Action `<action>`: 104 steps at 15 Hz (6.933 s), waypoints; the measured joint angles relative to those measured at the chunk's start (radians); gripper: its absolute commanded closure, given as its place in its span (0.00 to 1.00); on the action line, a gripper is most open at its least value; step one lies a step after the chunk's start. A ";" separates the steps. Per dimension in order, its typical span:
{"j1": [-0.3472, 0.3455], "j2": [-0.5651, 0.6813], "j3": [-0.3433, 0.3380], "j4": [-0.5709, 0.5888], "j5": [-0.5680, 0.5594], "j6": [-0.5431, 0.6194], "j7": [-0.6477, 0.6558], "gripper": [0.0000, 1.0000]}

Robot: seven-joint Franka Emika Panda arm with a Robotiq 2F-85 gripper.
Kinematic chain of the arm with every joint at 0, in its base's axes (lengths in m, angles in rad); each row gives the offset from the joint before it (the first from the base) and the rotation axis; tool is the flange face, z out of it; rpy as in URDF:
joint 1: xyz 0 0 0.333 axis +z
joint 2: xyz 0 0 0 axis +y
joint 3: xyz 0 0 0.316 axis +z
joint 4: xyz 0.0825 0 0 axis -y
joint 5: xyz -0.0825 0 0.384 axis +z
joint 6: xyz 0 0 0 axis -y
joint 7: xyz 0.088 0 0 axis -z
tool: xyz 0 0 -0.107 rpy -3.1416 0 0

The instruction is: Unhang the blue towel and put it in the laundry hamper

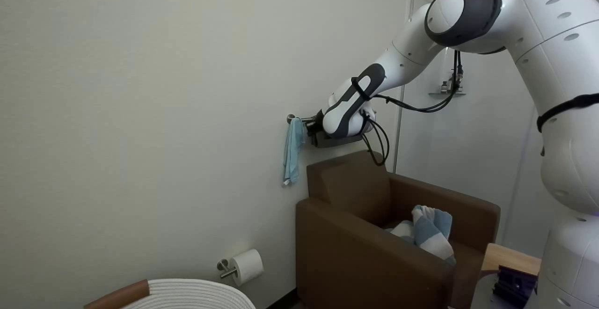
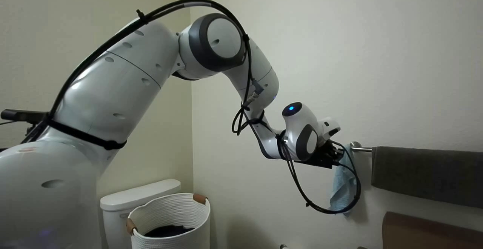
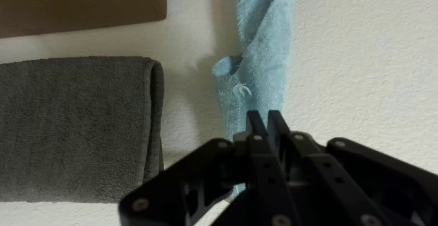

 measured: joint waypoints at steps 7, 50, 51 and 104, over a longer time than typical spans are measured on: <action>0.038 -0.002 -0.060 0.001 0.021 -0.039 0.000 0.50; -0.749 0.300 0.593 -0.029 -0.674 0.006 0.110 0.00; -0.808 0.333 0.656 -0.030 -0.705 -0.028 0.109 0.00; -0.188 0.609 0.293 0.625 -0.405 0.112 0.008 0.90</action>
